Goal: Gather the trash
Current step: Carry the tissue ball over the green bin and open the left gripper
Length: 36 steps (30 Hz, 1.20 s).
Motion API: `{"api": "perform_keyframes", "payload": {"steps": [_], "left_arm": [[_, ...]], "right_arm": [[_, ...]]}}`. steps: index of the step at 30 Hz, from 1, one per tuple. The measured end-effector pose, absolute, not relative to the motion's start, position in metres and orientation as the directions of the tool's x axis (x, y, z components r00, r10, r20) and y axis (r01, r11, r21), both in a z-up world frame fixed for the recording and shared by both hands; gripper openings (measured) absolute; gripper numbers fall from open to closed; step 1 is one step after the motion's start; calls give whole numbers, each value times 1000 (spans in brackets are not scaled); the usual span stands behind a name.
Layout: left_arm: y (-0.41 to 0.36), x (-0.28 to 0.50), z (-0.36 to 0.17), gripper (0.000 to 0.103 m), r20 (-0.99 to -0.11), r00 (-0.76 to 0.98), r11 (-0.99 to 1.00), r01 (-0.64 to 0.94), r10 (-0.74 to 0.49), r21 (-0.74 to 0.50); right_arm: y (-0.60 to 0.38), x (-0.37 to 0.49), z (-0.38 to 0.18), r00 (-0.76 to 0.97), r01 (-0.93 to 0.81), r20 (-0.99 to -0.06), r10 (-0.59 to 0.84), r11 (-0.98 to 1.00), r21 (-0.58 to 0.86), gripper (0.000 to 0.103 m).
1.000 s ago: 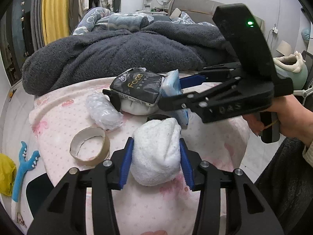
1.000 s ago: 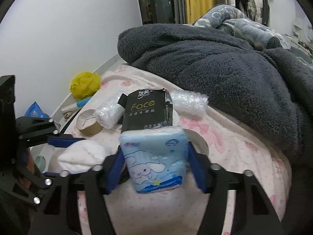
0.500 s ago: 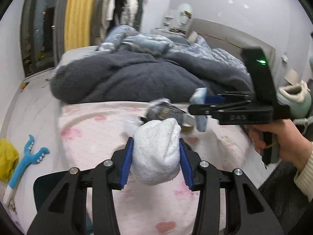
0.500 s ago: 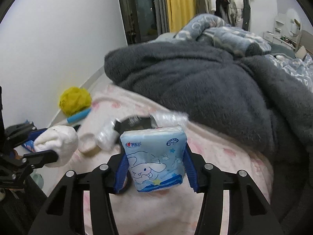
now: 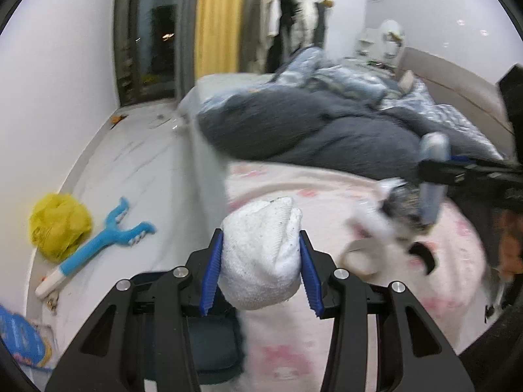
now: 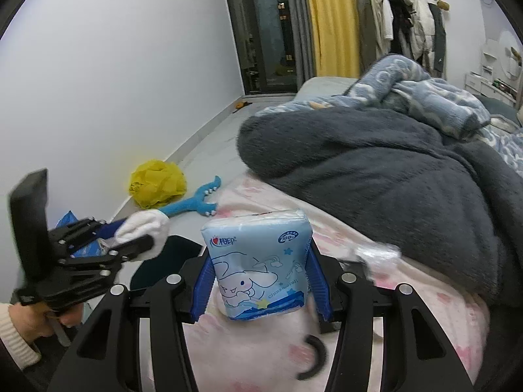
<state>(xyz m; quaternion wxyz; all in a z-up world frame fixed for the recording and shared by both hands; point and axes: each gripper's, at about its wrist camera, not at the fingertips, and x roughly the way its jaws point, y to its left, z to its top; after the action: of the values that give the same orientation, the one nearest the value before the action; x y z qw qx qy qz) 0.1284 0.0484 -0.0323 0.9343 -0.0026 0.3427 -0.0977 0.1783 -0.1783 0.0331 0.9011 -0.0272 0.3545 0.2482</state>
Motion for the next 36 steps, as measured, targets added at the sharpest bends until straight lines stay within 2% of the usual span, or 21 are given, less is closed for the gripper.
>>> {"api": "perform_keyframes", "payload": {"steps": [7, 17, 36], "left_arm": [[88, 144, -66, 47, -706, 698, 993, 67, -118, -99], [120, 149, -112, 47, -795, 603, 996, -4, -66, -85], [172, 144, -182, 48, -921, 384, 986, -116, -65, -118]], "right_arm": [[-144, 182, 35, 605, -479, -649, 461, 862, 166, 52], [-108, 192, 26, 566, -492, -644, 514, 838, 236, 52], [-31, 201, -5, 460, -557, -684, 566, 784, 274, 52]]}}
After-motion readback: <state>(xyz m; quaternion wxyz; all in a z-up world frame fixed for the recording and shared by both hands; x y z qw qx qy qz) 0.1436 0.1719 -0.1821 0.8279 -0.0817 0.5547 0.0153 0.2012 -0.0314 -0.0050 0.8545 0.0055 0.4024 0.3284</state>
